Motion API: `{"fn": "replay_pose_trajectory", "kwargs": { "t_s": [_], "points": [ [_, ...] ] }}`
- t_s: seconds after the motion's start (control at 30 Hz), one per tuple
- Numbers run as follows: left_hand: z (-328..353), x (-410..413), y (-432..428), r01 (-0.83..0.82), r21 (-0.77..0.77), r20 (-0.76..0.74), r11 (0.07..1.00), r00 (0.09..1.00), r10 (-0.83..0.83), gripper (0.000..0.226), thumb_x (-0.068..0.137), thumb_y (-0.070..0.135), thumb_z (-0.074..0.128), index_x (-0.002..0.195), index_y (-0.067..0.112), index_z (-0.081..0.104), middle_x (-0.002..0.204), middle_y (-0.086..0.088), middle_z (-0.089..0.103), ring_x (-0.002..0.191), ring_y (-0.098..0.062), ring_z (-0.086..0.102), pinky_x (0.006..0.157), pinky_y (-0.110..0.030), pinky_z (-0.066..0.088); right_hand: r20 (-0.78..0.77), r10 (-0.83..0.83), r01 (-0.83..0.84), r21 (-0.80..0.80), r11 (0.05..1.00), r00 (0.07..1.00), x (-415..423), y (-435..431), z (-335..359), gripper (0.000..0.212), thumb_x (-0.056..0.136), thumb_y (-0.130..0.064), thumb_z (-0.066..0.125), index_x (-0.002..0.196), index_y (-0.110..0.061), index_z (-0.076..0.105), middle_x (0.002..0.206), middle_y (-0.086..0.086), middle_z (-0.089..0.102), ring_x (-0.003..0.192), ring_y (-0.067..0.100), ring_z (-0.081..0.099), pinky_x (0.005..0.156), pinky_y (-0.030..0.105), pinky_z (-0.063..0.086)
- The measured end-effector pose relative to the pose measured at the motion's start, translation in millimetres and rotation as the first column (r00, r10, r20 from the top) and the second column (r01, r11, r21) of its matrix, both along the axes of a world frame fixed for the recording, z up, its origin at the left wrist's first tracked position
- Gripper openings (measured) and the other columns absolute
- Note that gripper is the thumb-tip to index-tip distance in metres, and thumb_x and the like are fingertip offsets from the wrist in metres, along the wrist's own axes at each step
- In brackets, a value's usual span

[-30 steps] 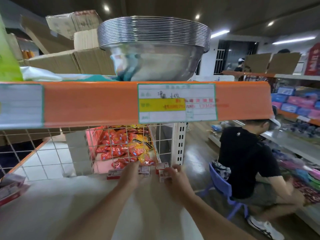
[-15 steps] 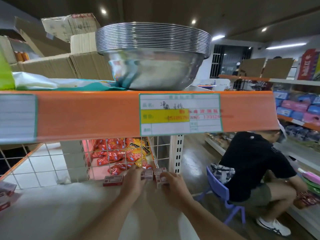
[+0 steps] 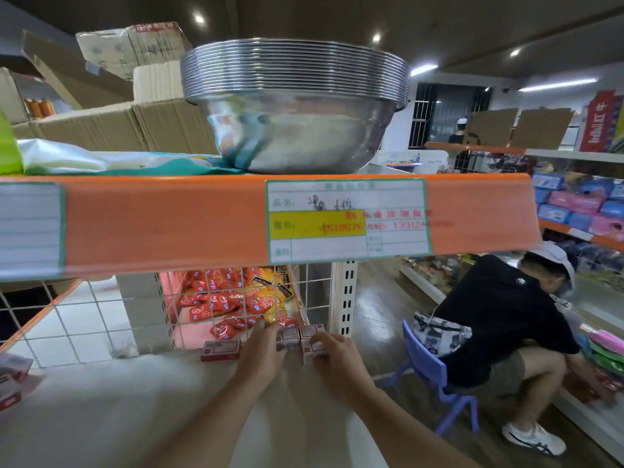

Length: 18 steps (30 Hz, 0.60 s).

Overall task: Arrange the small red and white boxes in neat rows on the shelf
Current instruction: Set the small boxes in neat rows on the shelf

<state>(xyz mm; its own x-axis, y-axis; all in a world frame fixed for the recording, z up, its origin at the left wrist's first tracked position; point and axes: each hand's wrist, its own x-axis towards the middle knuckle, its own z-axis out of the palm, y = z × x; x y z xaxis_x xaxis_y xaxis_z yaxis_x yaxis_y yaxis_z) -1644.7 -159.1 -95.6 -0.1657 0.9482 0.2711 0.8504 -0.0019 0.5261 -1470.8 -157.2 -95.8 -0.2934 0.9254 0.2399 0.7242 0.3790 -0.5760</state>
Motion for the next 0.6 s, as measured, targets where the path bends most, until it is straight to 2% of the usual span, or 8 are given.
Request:
{"fn": "replay_pose_trajectory", "kwargs": {
  "t_s": [0.1,0.2,0.27,0.33,0.4,0.47,0.53,0.6],
  "points": [
    [5,-2,-4,0.033,-0.050,-0.003,0.998,0.999,-0.034,0.052,0.082,0.023,0.070,0.130,0.018,0.051,0.126,-0.004,0.046,0.112,-0.022,0.053,0.094,-0.036,0.046,0.032,0.015,-0.014,-0.027,1.000,0.999,2,-1,5,0.034,0.085,-0.018,0.055,0.119,-0.025,0.059,0.118,0.007,0.060,0.104,0.023,0.058,0.085,0.027,0.048],
    [14,-4,-11,0.053,-0.091,-0.021,0.994,0.998,-0.056,0.055,0.084,0.024,0.065,0.135,0.016,0.045,0.130,-0.005,0.044,0.118,-0.023,0.049,0.099,-0.037,0.044,0.093,0.045,-0.038,-0.081,0.996,0.995,7,-2,16,0.044,0.090,-0.019,0.054,0.134,-0.024,0.048,0.128,0.010,0.050,0.113,0.025,0.054,0.094,0.029,0.047],
    [20,-7,-20,0.077,-0.124,-0.052,0.989,0.995,-0.084,0.045,0.083,0.027,0.062,0.126,0.017,0.052,0.126,-0.004,0.049,0.112,-0.021,0.051,0.096,-0.038,0.046,0.130,0.050,-0.041,-0.069,0.997,0.990,12,-6,22,0.044,0.092,-0.023,0.054,0.135,-0.025,0.045,0.129,0.009,0.047,0.114,0.025,0.053,0.095,0.033,0.049],
    [29,-11,-33,0.103,-0.187,-0.096,0.977,0.988,-0.122,0.025,0.080,0.031,0.056,0.103,0.022,0.061,0.117,-0.004,0.057,0.096,-0.018,0.056,0.086,-0.037,0.051,0.188,0.048,-0.044,-0.023,0.999,0.981,16,-13,31,0.038,0.093,-0.029,0.054,0.131,-0.026,0.049,0.130,0.005,0.048,0.115,0.022,0.052,0.093,0.034,0.050],
    [38,-13,-51,0.061,-0.237,-0.173,0.970,0.979,-0.104,0.015,0.078,0.037,0.054,0.086,0.027,0.061,0.111,0.000,0.062,0.085,-0.017,0.059,0.074,-0.031,0.051,0.302,0.046,-0.062,0.044,0.997,0.952,17,-22,41,0.031,0.094,-0.035,0.050,0.123,-0.024,0.056,0.129,0.001,0.051,0.117,0.019,0.049,0.095,0.034,0.048],
    [49,-14,-71,-0.006,-0.236,-0.242,0.972,0.969,-0.053,0.020,0.079,0.042,0.055,0.092,0.029,0.062,0.105,0.006,0.061,0.082,-0.015,0.058,0.067,-0.027,0.045,0.428,0.071,-0.114,0.077,0.990,0.901,11,-35,51,0.034,0.095,-0.040,0.043,0.119,-0.023,0.059,0.127,0.002,0.055,0.118,0.021,0.048,0.097,0.041,0.046],
    [61,-14,-94,-0.070,-0.236,-0.283,0.969,0.959,0.000,0.026,0.082,0.047,0.056,0.100,0.031,0.063,0.098,0.007,0.060,0.085,-0.016,0.057,0.071,-0.027,0.044,0.468,0.116,-0.158,0.051,0.986,0.876,2,-49,60,0.039,0.094,-0.045,0.039,0.122,-0.026,0.058,0.127,0.004,0.058,0.118,0.025,0.052,0.098,0.043,0.046],
    [70,-18,-119,-0.150,-0.236,-0.293,0.960,0.953,0.077,0.032,0.081,0.051,0.056,0.099,0.027,0.065,0.103,0.005,0.062,0.092,-0.018,0.059,0.077,-0.028,0.046,0.468,0.172,-0.209,0.027,0.978,0.867,-9,-62,63,0.040,0.093,-0.048,0.040,0.123,-0.027,0.057,0.127,0.004,0.059,0.117,0.025,0.054,0.097,0.041,0.046]
  ]
}}
